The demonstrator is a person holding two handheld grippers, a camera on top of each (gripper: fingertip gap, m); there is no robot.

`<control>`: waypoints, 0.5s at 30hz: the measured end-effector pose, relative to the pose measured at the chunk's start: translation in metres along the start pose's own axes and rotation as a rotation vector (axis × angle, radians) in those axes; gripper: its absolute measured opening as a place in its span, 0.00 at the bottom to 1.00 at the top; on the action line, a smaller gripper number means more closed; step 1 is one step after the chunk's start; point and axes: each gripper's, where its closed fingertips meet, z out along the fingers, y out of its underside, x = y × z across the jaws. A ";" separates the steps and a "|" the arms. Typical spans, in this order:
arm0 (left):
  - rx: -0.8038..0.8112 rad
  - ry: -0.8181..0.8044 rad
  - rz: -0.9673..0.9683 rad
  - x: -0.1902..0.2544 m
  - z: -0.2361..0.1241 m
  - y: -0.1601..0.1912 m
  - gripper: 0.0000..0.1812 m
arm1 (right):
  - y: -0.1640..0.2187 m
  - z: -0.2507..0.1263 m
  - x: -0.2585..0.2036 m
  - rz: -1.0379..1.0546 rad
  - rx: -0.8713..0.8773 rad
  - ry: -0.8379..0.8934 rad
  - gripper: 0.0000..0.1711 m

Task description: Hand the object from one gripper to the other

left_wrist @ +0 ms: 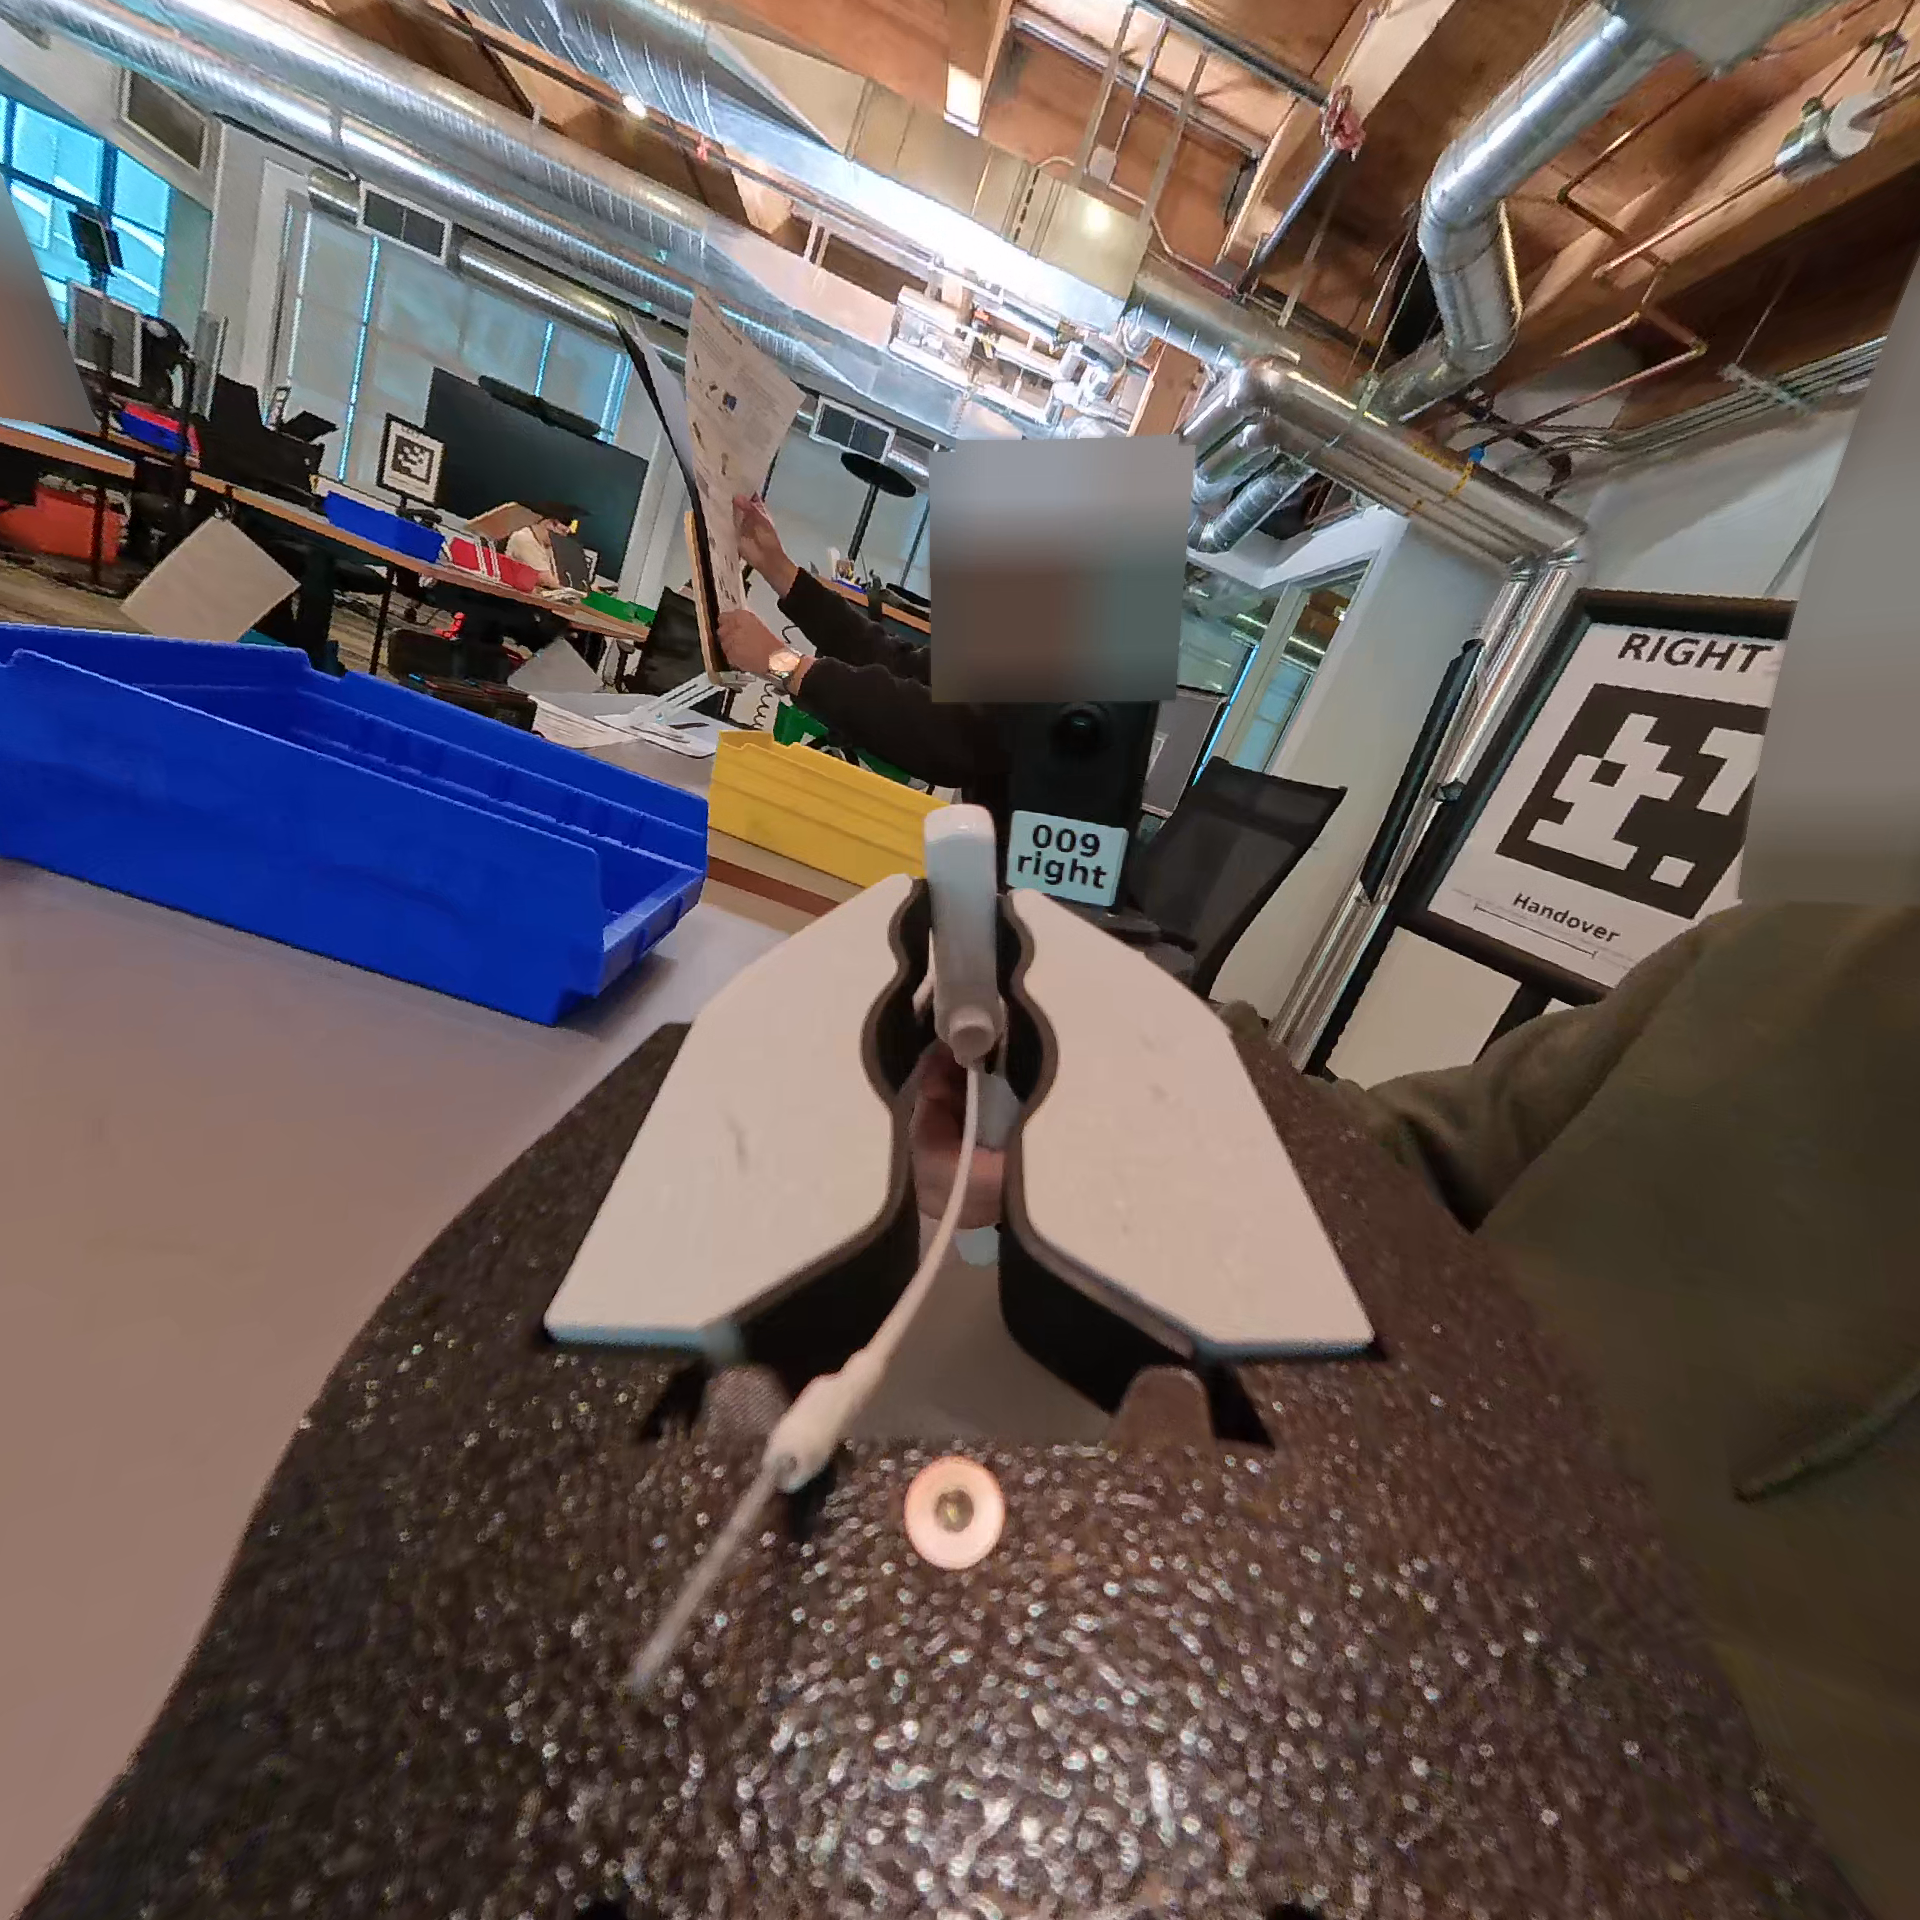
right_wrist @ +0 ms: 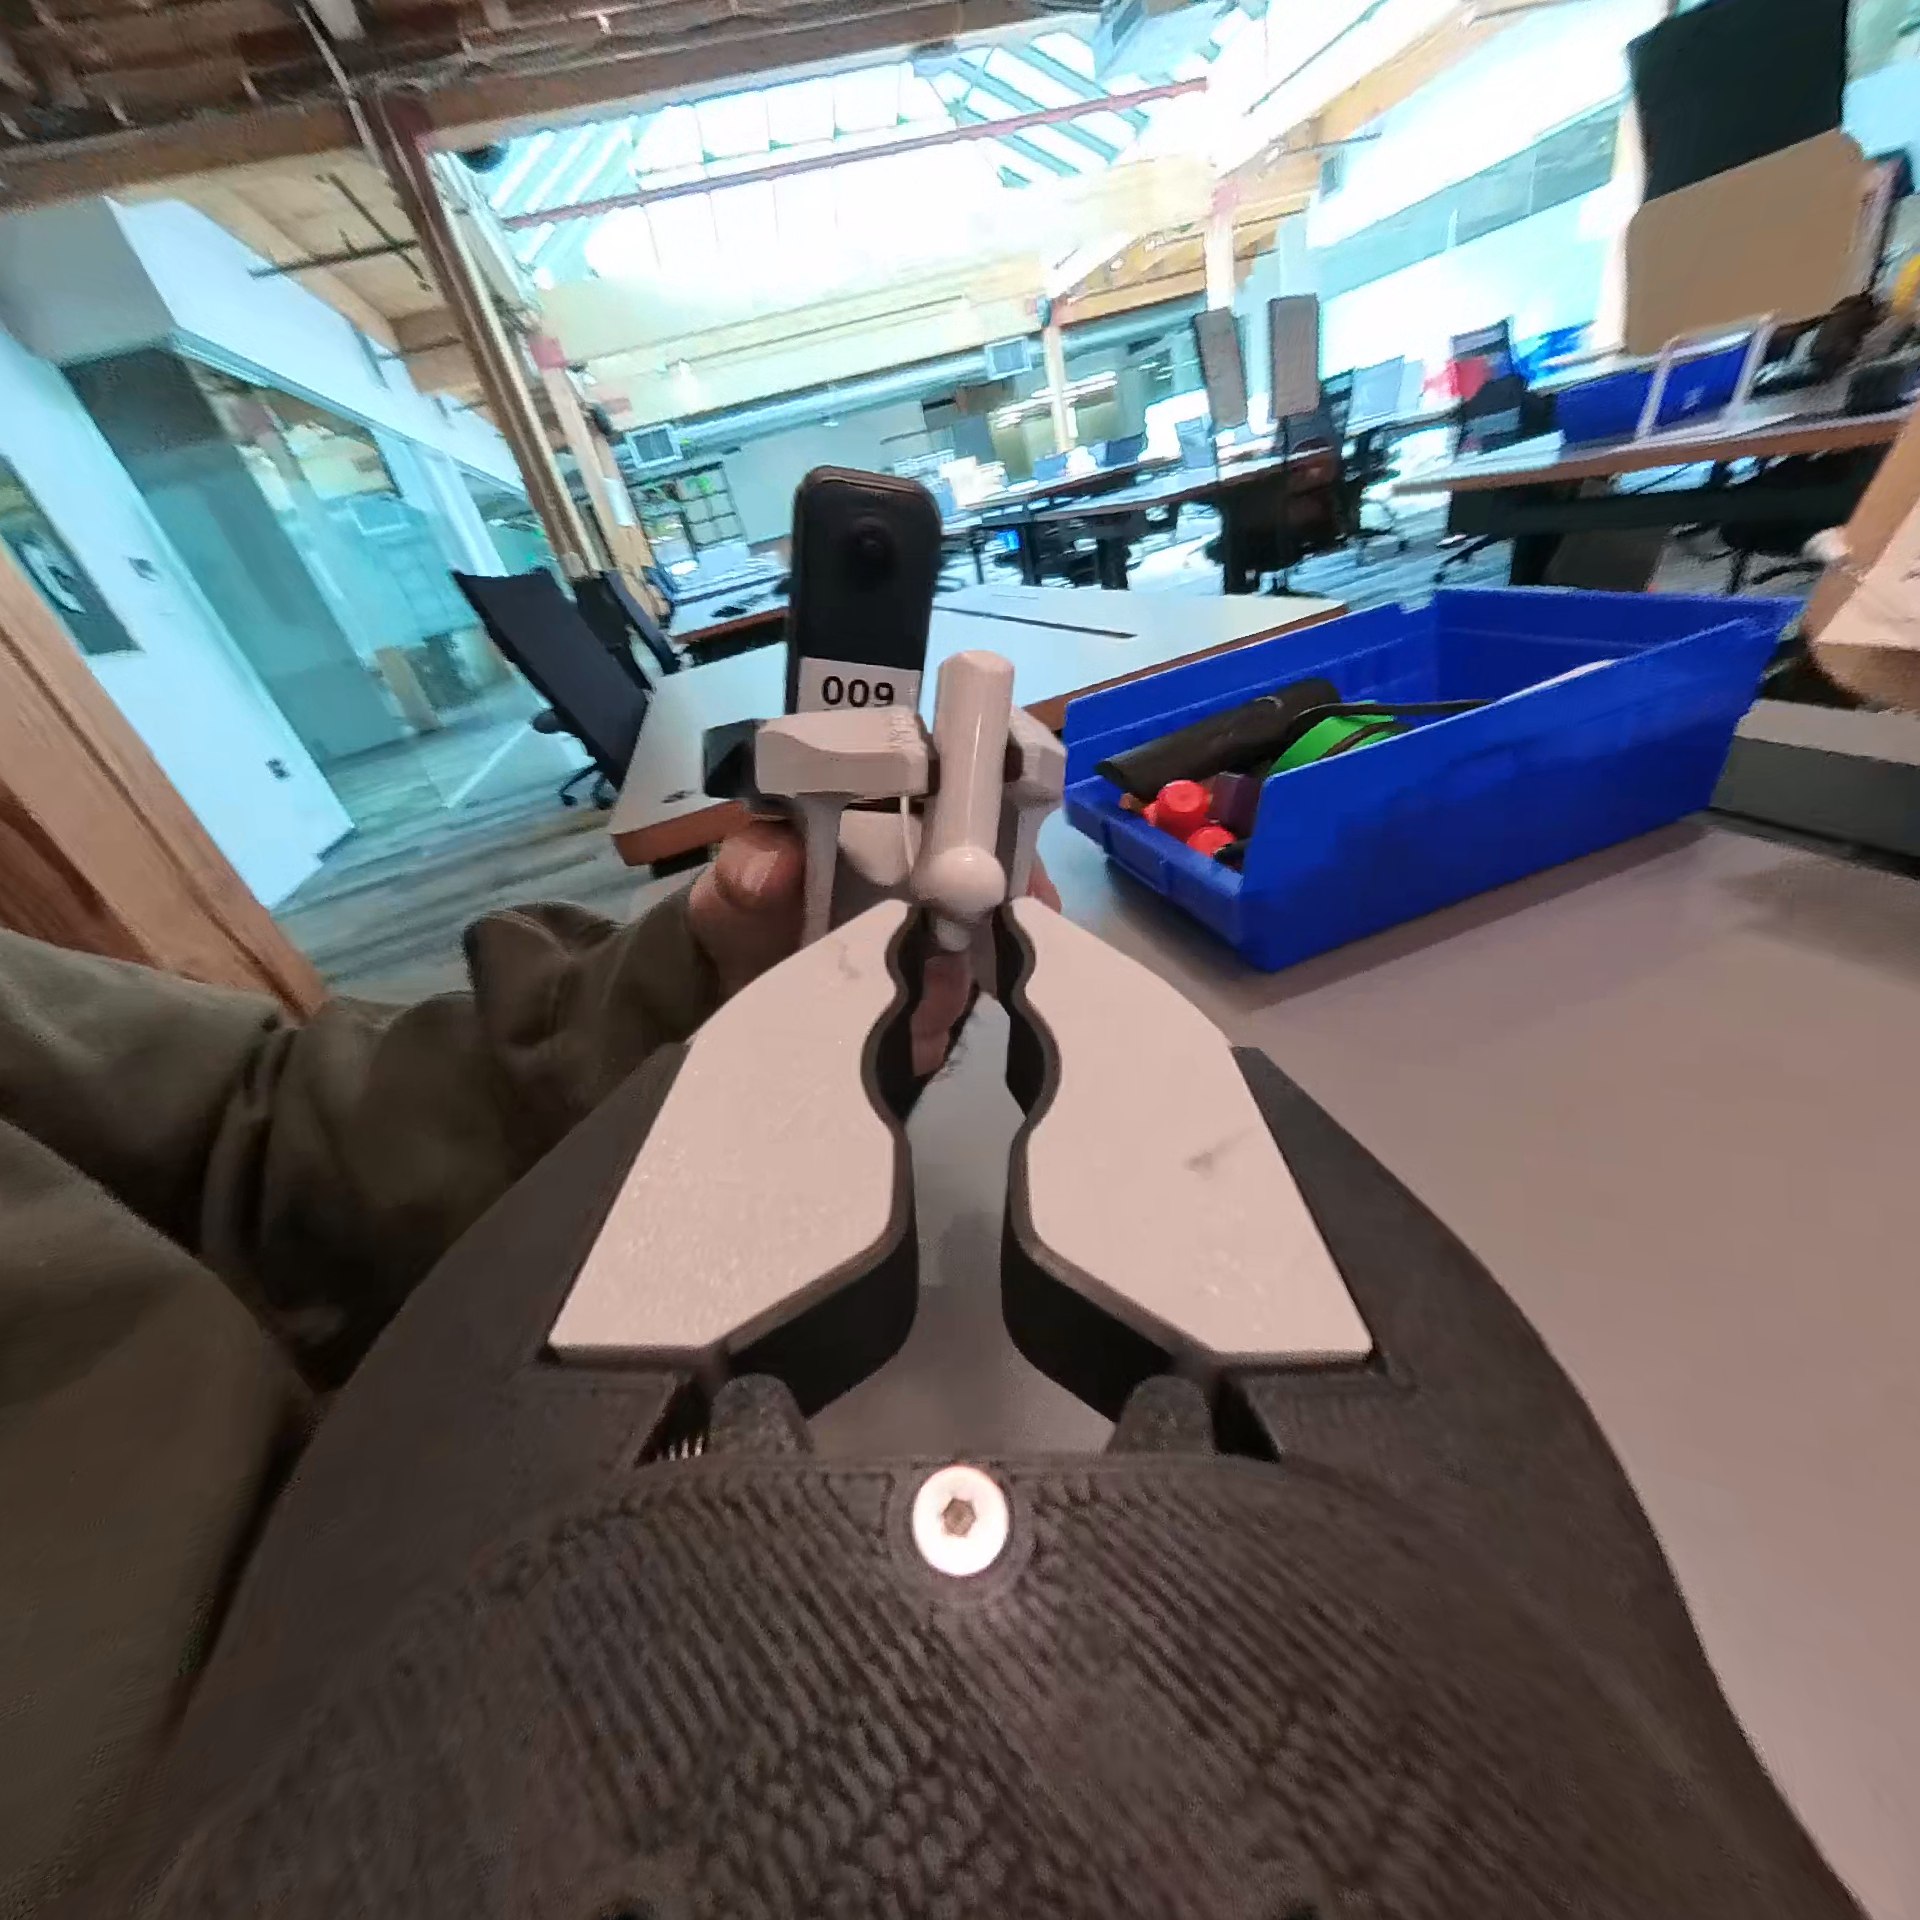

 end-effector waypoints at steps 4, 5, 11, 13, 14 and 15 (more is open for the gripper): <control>-0.014 -0.022 0.038 -0.002 -0.001 0.001 0.06 | 0.001 0.000 0.005 -0.122 -0.018 0.071 0.07; -0.025 -0.034 0.053 -0.003 -0.001 0.001 0.07 | 0.001 -0.001 0.009 -0.183 -0.024 0.110 0.06; -0.114 -0.222 0.072 -0.017 0.005 0.007 0.11 | -0.006 -0.014 0.034 -0.679 -0.116 0.468 0.04; -0.154 -0.341 0.029 -0.030 0.003 0.011 0.19 | -0.012 -0.021 0.042 -0.876 -0.147 0.609 0.04; -0.170 -0.373 0.005 -0.033 0.003 0.012 0.21 | -0.015 -0.025 0.044 -0.982 -0.168 0.678 0.04; -0.170 -0.380 -0.015 -0.032 0.003 0.011 0.22 | -0.016 -0.026 0.045 -1.062 -0.193 0.715 0.04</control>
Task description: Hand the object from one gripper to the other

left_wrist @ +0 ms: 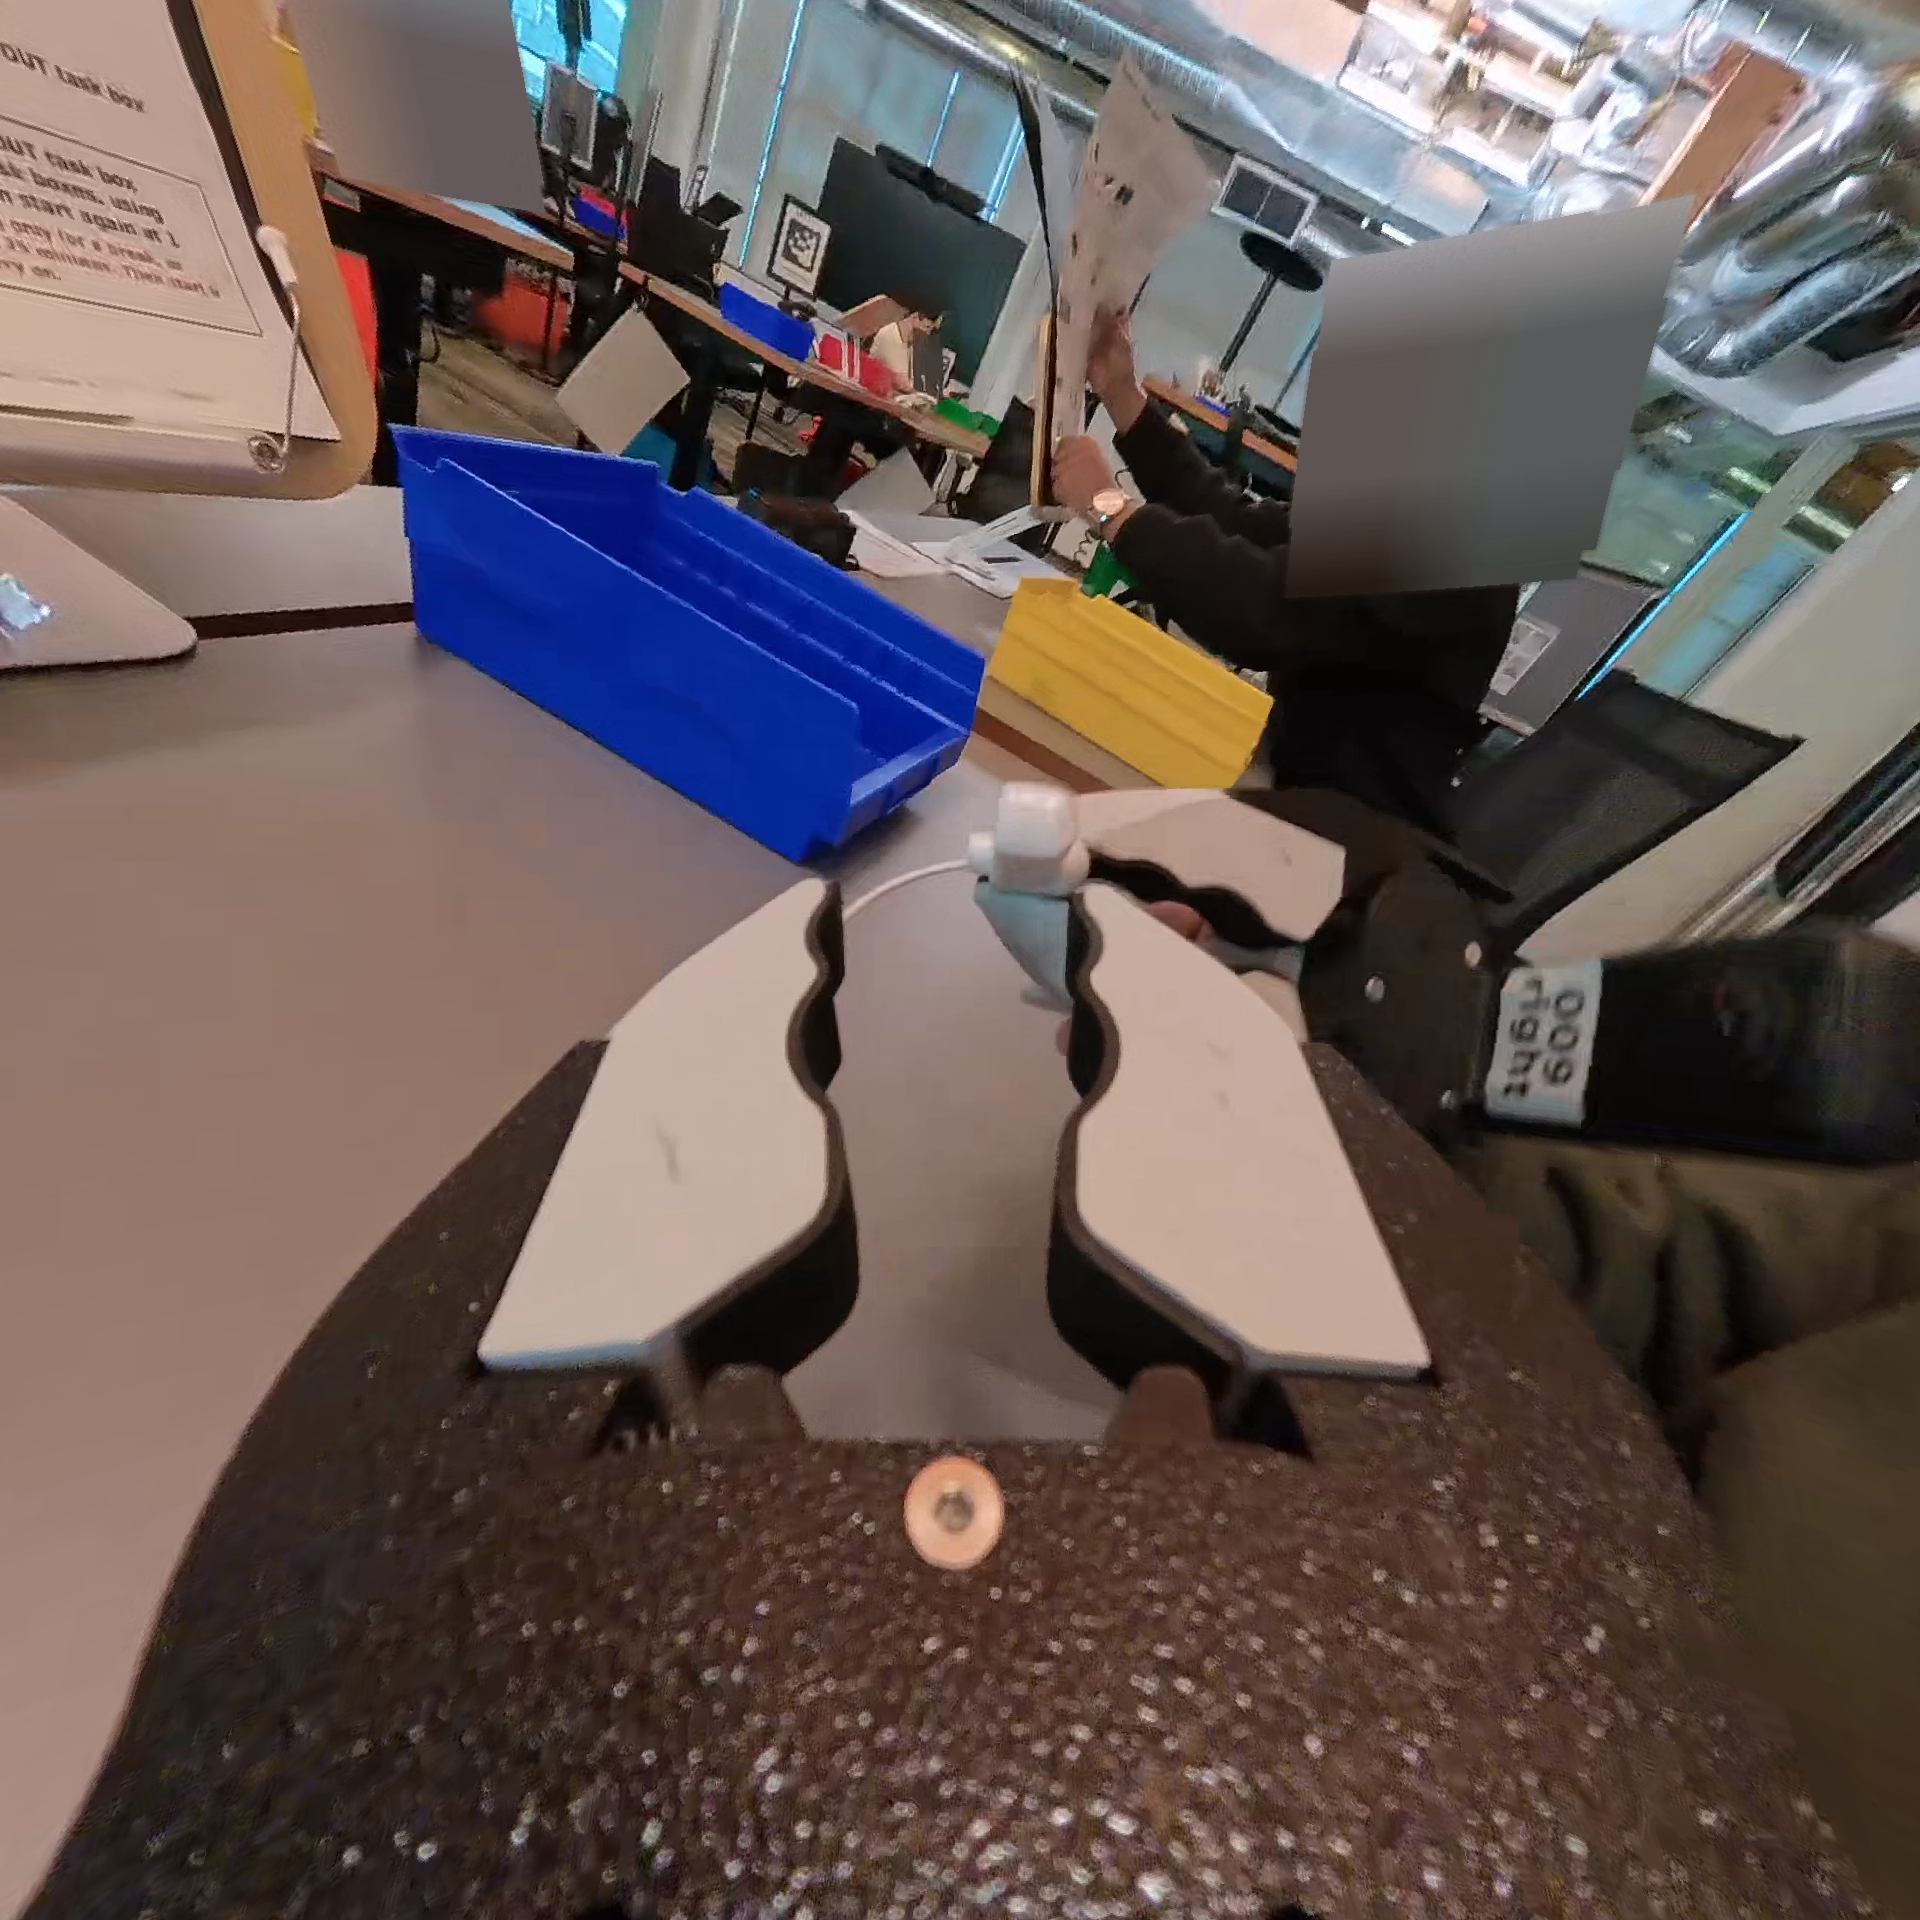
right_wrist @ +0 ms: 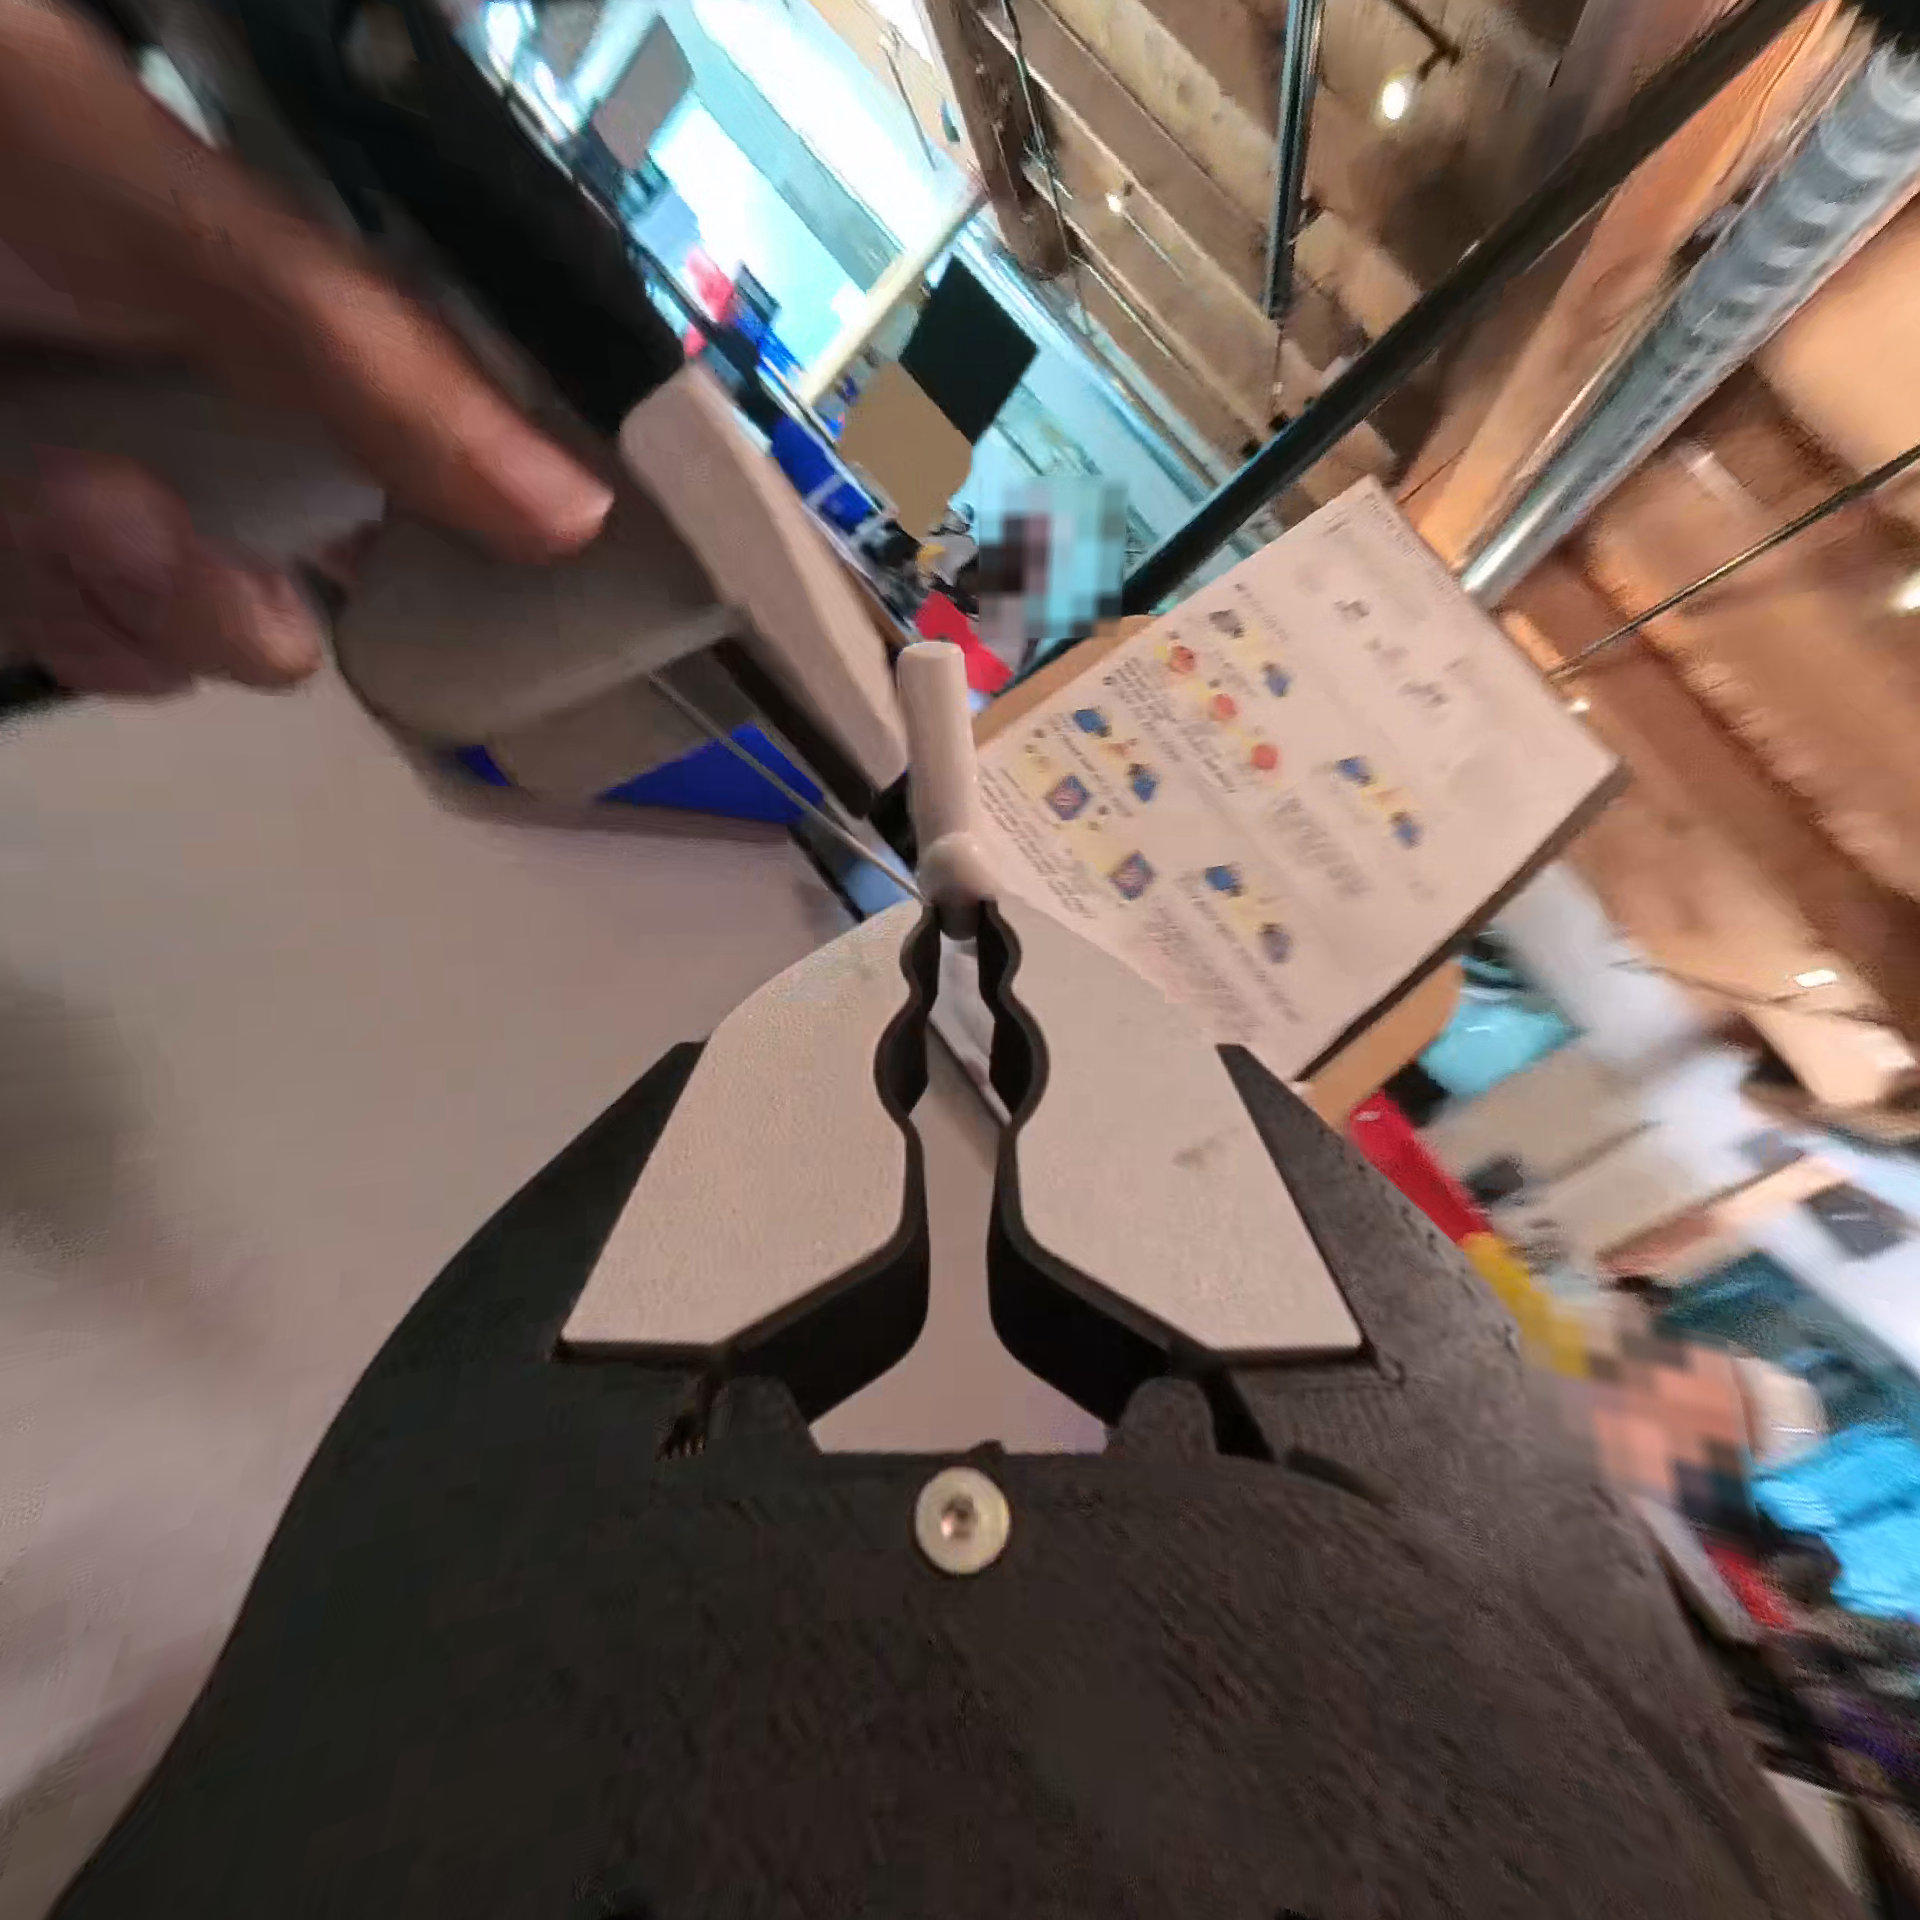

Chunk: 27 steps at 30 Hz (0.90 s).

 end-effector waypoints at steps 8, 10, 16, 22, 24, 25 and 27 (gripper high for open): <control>0.055 0.079 -0.091 0.010 -0.007 -0.012 0.08 | -0.002 0.000 -0.006 -0.180 -0.017 0.070 0.04; 0.040 0.078 -0.054 0.009 -0.007 -0.009 0.08 | 0.000 0.000 -0.006 -0.164 -0.024 0.059 0.04; -0.016 0.105 0.080 0.006 -0.014 -0.003 0.08 | 0.000 0.002 -0.022 -0.025 0.031 -0.113 0.07; -0.096 0.302 0.287 0.027 -0.035 0.011 0.08 | -0.017 -0.016 -0.040 0.625 0.137 -0.662 0.26; -0.112 0.392 0.335 0.036 -0.044 0.016 0.08 | -0.026 -0.029 -0.045 0.889 0.149 -0.880 0.32; -0.117 0.429 0.350 0.040 -0.048 0.019 0.08 | -0.028 -0.034 -0.048 1.001 0.140 -0.970 0.32; -0.140 0.483 0.380 0.046 -0.053 0.025 0.08 | -0.033 -0.045 -0.054 1.166 0.134 -1.125 0.29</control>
